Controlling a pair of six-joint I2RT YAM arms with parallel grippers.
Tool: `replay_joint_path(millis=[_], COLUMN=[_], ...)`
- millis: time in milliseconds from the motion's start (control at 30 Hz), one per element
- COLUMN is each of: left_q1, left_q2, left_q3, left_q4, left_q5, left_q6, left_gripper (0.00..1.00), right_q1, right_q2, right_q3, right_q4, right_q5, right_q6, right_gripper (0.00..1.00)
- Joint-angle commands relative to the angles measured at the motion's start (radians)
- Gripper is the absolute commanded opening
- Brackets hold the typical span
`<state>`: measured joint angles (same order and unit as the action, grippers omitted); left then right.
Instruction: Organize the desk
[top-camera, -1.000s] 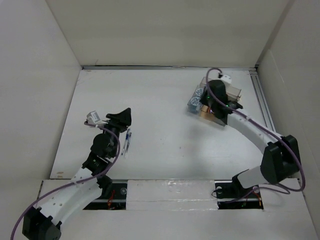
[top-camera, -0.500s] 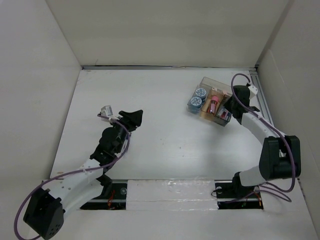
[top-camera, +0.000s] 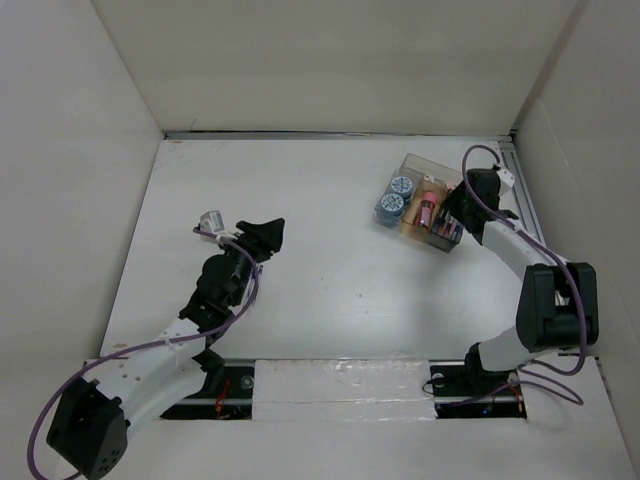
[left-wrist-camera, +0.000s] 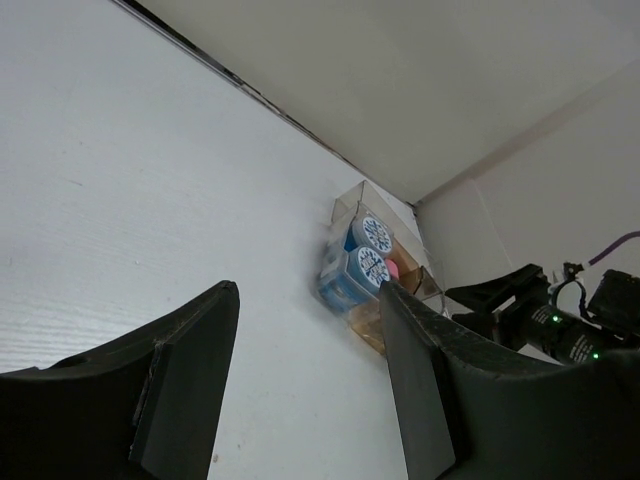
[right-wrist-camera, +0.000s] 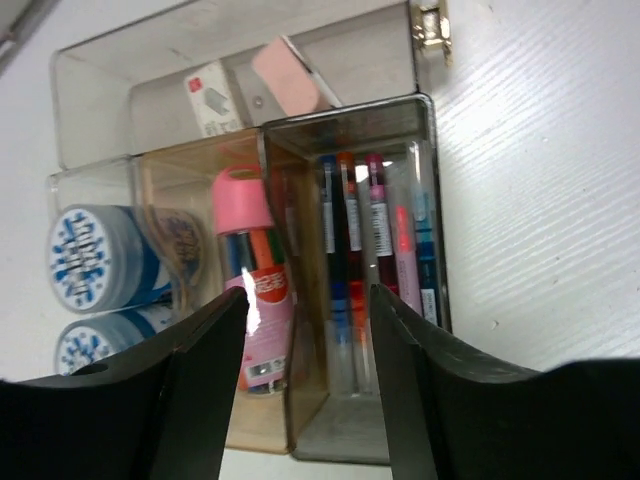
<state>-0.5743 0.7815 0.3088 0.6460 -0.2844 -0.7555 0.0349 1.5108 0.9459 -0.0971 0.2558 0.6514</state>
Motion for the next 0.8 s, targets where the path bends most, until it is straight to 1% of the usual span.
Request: replay_joint_path(millis=[0, 33, 67, 100, 133, 167, 200, 233, 267, 300, 333, 367, 400, 433, 467, 500, 533, 567, 600, 667, 700, 767], left_q1=[0.005, 0.005, 0.005, 0.005, 0.005, 0.005, 0.014, 0.014, 0.014, 0.014, 0.014, 0.014, 0.014, 0.005, -0.004, -0.004, -0.004, -0.004, -0.004, -0.004, -0.004, -0.004], left_q2=[-0.031, -0.037, -0.047, -0.065, -0.073, -0.102, -0.12, -0.143, -0.171, -0.227, -0.255, -0.311, -0.336, -0.356, -0.393, -0.406, -0.416, -0.427, -0.43, -0.451, -0.462, -0.487], left_q3=[0.044, 0.041, 0.038, 0.035, 0.032, 0.026, 0.026, 0.024, 0.016, 0.009, 0.001, -0.01, -0.013, -0.013, -0.016, -0.017, -0.016, -0.01, -0.004, 0.001, 0.001, -0.022], left_q4=[0.029, 0.027, 0.027, 0.029, 0.03, 0.03, 0.024, 0.014, 0.001, -0.002, -0.008, -0.022, -0.038, -0.055, -0.078, -0.083, -0.091, -0.127, -0.144, -0.19, -0.195, -0.162], left_q5=[-0.024, -0.025, -0.025, -0.027, -0.029, -0.033, -0.045, -0.05, -0.062, -0.09, -0.108, -0.125, -0.163, -0.18, -0.196, -0.229, -0.242, -0.265, -0.301, -0.337, -0.358, -0.366], left_q6=[0.021, 0.022, 0.022, 0.022, 0.021, 0.021, 0.019, 0.013, 0.015, 0.013, 0.01, 0.008, 0.004, 0.002, -0.004, -0.007, -0.007, -0.025, -0.037, -0.05, -0.054, -0.051], left_gripper=[0.54, 0.54, 0.54, 0.54, 0.54, 0.53, 0.48, 0.43, 0.38, 0.3, 0.24, 0.16, 0.05, 0.02, 0.01, 0.01, 0.03, 0.05, 0.16, 0.24, 0.31, 0.39], right_q1=[0.083, 0.117, 0.156, 0.253, 0.308, 0.365, 0.423, 0.535, 0.59, 0.644, 0.739, 0.782, 0.824, 0.859, 0.92, 0.945, 0.965, 0.994, 1.004, 1.013, 1.028, 1.042], right_q2=[-0.083, -0.104, -0.113, -0.115, -0.104, -0.087, -0.06, 0.006, 0.043, 0.08, 0.116, 0.188, 0.224, 0.261, 0.294, 0.355, 0.383, 0.406, 0.455, 0.497, 0.534, 0.565], right_q3=[0.025, 0.021, 0.007, 0.002, 0.002, 0.007, 0.031, 0.056, 0.082, 0.141, 0.172, 0.204, 0.238, 0.307, 0.341, 0.372, 0.417, 0.441, 0.465, 0.532, 0.55, 0.6], right_q4=[0.056, 0.059, 0.069, 0.077, 0.08, 0.082, 0.079, 0.068, 0.044, 0.027, 0.014, -0.001, -0.013, -0.022, -0.035, -0.042, -0.047, -0.041, -0.042, -0.061, -0.065, -0.075], right_q5=[0.017, 0.013, 0.001, -0.018, -0.023, -0.026, -0.027, -0.018, -0.009, 0.022, 0.034, 0.043, 0.06, 0.065, 0.065, 0.062, 0.059, 0.051, 0.028, 0.013, 0.013, 0.01], right_q6=[-0.013, -0.015, -0.018, -0.018, -0.009, 0.01, 0.017, 0.022, 0.028, 0.03, 0.036, 0.039, 0.04, 0.037, 0.028, 0.025, 0.024, 0.016, 0.014, 0.002, -0.004, -0.012], right_gripper=[0.58, 0.47, 0.39, 0.29, 0.08, 0.02, 0.0, 0.0, 0.0, 0.0, 0.0, 0.0, 0.0, 0.1, 0.19, 0.28, 0.41, 0.45, 0.47, 0.48, 0.49, 0.49])
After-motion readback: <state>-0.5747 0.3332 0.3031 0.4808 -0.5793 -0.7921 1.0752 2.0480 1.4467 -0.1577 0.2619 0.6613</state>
